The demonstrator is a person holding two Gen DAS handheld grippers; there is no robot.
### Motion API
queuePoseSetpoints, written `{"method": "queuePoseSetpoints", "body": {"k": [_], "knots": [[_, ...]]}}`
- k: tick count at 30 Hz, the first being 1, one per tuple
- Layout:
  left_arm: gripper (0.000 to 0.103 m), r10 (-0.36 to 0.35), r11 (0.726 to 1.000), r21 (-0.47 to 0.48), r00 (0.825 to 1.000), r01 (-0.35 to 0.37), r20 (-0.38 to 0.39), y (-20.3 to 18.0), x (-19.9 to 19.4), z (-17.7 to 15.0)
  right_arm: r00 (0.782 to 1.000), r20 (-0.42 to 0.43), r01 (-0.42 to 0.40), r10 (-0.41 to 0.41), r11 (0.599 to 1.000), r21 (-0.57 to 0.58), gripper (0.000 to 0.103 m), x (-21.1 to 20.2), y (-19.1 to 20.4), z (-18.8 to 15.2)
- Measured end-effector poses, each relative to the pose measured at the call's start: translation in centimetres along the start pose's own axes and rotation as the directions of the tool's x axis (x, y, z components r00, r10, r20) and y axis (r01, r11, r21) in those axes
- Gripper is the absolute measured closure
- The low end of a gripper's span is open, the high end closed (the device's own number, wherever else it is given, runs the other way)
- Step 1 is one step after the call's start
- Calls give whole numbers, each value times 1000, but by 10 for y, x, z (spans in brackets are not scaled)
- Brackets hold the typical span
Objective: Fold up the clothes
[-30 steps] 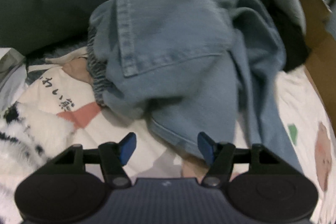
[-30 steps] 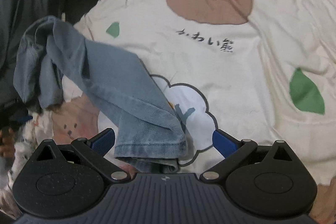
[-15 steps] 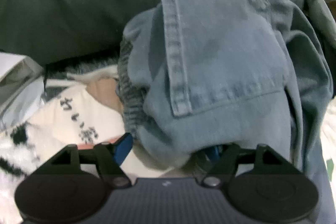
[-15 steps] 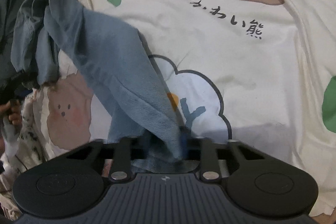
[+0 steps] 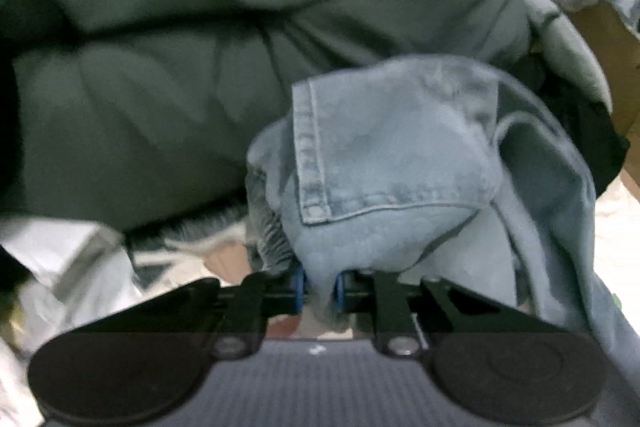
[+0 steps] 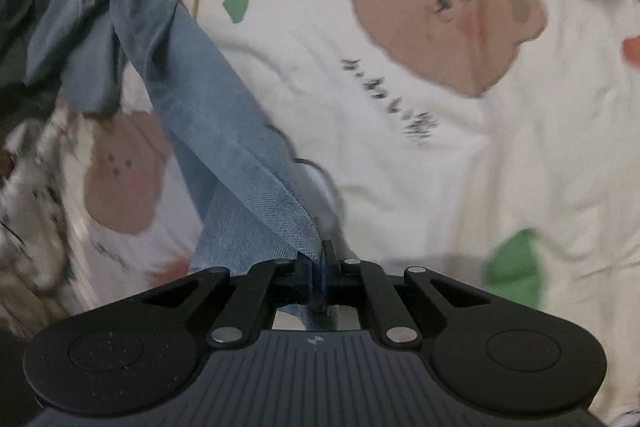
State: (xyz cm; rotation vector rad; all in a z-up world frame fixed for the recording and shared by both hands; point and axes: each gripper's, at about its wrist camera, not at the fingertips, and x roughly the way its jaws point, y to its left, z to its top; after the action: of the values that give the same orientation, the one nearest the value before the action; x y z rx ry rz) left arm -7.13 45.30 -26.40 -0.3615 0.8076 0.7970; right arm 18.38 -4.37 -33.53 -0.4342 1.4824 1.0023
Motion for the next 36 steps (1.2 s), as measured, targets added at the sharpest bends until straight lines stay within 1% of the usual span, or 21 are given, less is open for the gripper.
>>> {"method": "queuePoseSetpoints", "body": {"k": [6,10,11,12,15,19,25,28,32,34,36], "knots": [[90,10,999,49,997,-14,78,13,-34,32,994,-59,94,-95,995,-14,102,-26,-40,-14],[91,-2,996,86,993,-8,121,8,-56,49,988,-94,120,-122,992,-23,102,-37,-60,-25],[99,-11,996,92,991,-1,130,5,-60,52,987,-101,126,-128,992,-25,102,-40,-64,-28],[99,-20,995,95,990,7,139,2,-65,55,985,-108,131,-133,991,-26,102,-43,-69,-31],[99,-40,995,99,988,25,152,-6,-77,62,981,-127,146,-148,989,-27,102,-52,-82,-39],[99,-71,985,166,984,44,165,-18,-93,71,978,-143,151,-151,989,-12,102,-67,-92,-53],[99,-104,978,197,979,68,175,-29,-124,82,973,-157,170,-168,985,1,102,-88,-105,-69],[99,-126,970,228,981,90,149,-40,-124,88,968,-151,202,-198,979,10,102,-95,-114,-71],[99,-174,949,285,977,132,127,-65,-106,101,965,-124,237,-232,971,29,102,-91,-127,-66],[99,-203,937,309,973,160,112,-77,-97,106,965,-107,246,-241,969,33,102,-85,-132,-59],[99,-235,919,346,967,189,98,-92,-86,112,962,-92,260,-256,965,38,102,-79,-139,-52]]}}
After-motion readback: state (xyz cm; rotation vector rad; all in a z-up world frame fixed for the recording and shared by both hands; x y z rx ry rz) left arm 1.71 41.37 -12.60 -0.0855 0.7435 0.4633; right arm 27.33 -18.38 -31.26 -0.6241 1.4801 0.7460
